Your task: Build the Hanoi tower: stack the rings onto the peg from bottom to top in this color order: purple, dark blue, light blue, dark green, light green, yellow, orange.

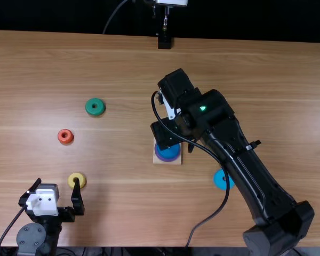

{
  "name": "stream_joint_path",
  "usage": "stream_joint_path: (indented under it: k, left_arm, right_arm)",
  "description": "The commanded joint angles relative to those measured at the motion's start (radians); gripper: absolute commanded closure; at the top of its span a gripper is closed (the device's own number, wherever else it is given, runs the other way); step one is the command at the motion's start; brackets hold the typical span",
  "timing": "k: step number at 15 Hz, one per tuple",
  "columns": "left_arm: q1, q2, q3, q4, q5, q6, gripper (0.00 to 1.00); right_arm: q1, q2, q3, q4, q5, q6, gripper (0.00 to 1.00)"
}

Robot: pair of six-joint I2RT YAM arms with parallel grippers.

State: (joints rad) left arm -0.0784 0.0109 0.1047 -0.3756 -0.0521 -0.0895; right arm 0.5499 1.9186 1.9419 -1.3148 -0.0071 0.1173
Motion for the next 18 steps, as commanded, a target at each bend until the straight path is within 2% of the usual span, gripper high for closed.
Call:
stream_joint_path:
  k: [1,4,6,7,8,10,11,12,14,18]
  left_arm:
    - [0.005,-0.011,-0.105,-0.077,0.010,0.008,0.00]
    - [0.005,-0.011,-0.105,-0.077,0.010,0.008,0.00]
    - [0.005,-0.011,-0.105,-0.077,0.010,0.008,0.00]
    - [0.005,-0.011,-0.105,-0.077,0.010,0.008,0.00]
    - [0.005,-0.011,-0.105,-0.077,0.010,0.008,0.00]
    - [0.005,-0.011,-0.105,-0.077,0.010,0.008,0.00]
    - [0.005,-0.011,-0.105,-0.077,0.010,0.008,0.00]
    - [0.005,-0.011,-0.105,-0.077,0.010,0.008,0.00]
    - [0.005,-0.011,-0.105,-0.077,0.010,0.008,0.00]
    - [0.005,-0.011,-0.105,-0.077,0.010,0.008,0.00]
  right_arm:
    - [0.013,0.008,0.003,0.003,0.009,0.008,0.00]
    - [0.012,-0.009,0.011,0.036,0.013,0.008,0.00]
    - [0.005,-0.086,-0.004,0.121,0.020,0.006,0.00]
    - [0.005,-0.132,-0.026,0.180,0.049,0.004,0.00]
    - [0.005,-0.174,-0.080,0.237,0.097,-0.007,0.00]
    - [0.002,-0.286,-0.235,0.386,0.217,-0.012,0.00]
    - [0.001,-0.346,-0.320,0.465,0.248,-0.012,0.00]
    - [-0.016,-0.402,-0.409,0.537,0.257,-0.014,0.00]
    - [-0.084,-0.486,-0.572,0.623,0.257,-0.014,0.00]
    - [-0.205,-0.595,-0.839,0.640,0.254,-0.001,0.00]
